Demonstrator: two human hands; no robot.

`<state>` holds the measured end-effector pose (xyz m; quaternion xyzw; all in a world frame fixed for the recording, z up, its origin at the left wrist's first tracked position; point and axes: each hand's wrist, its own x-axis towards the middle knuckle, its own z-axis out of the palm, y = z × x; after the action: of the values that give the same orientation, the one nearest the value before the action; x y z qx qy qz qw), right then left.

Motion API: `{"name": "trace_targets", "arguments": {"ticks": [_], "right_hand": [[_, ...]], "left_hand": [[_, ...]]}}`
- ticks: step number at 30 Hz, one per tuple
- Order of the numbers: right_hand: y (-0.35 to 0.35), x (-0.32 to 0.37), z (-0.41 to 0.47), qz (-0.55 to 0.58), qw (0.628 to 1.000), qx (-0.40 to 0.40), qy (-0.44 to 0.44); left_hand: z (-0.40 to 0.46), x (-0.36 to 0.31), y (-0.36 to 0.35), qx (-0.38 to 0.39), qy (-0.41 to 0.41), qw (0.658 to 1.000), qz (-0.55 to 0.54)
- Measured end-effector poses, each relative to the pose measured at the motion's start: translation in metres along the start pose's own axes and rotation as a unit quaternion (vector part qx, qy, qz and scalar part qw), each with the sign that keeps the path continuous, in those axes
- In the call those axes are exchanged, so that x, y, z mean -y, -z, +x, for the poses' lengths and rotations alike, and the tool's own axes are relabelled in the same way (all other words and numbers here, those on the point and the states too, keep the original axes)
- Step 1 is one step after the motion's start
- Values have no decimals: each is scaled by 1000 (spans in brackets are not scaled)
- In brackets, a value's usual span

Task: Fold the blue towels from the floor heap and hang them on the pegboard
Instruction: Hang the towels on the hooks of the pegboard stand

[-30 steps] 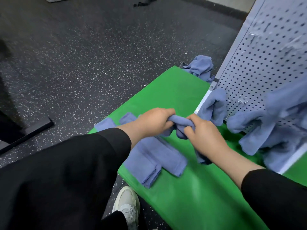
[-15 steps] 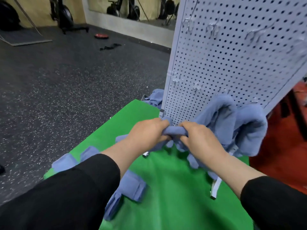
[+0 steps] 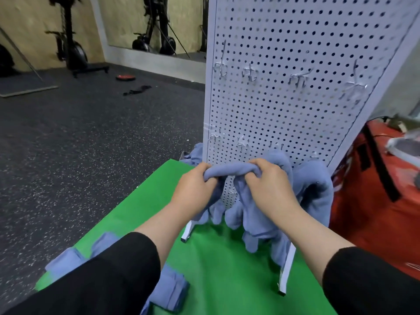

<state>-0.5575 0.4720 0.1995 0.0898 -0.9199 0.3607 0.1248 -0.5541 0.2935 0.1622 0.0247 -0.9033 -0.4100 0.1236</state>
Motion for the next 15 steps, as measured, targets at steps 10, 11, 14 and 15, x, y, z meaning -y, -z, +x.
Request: {"name": "trace_targets", "arguments": {"ticks": [10,11,14,15], "right_hand": [[12,11,86,37,991,-100,-86],[13,10,93,35,990,-101,-86],[13,8,109,2,990,-108,-87],[12,6,113,-20,991,-103,-85]], "left_hand": [[61,-36,-18,-75,13,989,-127],[67,-36,-21,-87,13,989,-119],[80,-37,-31,-110,3,991,-71],[83,-36,-35,-118,-1,992,-43]]}}
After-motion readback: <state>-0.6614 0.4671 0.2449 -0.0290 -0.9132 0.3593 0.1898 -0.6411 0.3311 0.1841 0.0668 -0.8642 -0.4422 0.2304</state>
